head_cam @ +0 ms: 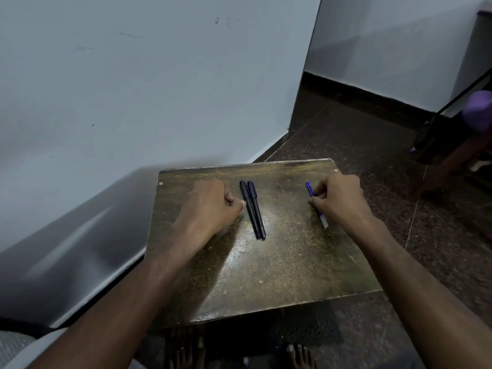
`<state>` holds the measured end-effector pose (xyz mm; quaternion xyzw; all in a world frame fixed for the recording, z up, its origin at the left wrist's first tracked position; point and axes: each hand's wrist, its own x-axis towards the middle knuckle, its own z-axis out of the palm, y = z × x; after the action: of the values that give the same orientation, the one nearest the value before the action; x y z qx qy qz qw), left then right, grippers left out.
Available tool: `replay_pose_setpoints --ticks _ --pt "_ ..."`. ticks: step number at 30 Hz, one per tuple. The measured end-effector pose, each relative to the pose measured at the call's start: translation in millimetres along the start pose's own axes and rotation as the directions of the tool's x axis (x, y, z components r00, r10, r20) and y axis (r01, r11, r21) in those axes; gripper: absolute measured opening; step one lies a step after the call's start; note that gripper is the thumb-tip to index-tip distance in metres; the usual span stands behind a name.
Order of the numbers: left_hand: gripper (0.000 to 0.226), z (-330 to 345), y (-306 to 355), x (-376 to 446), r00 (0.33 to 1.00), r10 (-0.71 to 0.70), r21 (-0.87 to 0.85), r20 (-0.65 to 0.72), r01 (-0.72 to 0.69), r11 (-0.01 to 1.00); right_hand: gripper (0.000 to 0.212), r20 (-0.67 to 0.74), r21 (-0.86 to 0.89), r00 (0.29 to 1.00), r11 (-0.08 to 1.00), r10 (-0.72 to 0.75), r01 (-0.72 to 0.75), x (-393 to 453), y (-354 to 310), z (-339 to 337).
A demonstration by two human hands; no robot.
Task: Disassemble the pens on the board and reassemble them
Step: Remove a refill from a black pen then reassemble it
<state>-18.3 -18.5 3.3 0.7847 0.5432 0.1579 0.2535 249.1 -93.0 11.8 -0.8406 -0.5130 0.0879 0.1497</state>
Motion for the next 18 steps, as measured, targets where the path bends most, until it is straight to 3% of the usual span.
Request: replay_pose_setpoints --ticks 8,18 --pt "0.018 2.8 1.4 0.2 1.0 -0.008 0.014 0.014 0.007 1.0 0.01 0.035 0.017 0.998 0.999 -0.05 0.05 0.2 -16.9 5.7" --pt "0.019 2.8 1.3 0.2 0.999 0.021 0.006 0.03 -0.021 1.0 0.011 0.078 0.16 0.986 0.978 -0.15 0.136 -11.8 -69.2 31.5"
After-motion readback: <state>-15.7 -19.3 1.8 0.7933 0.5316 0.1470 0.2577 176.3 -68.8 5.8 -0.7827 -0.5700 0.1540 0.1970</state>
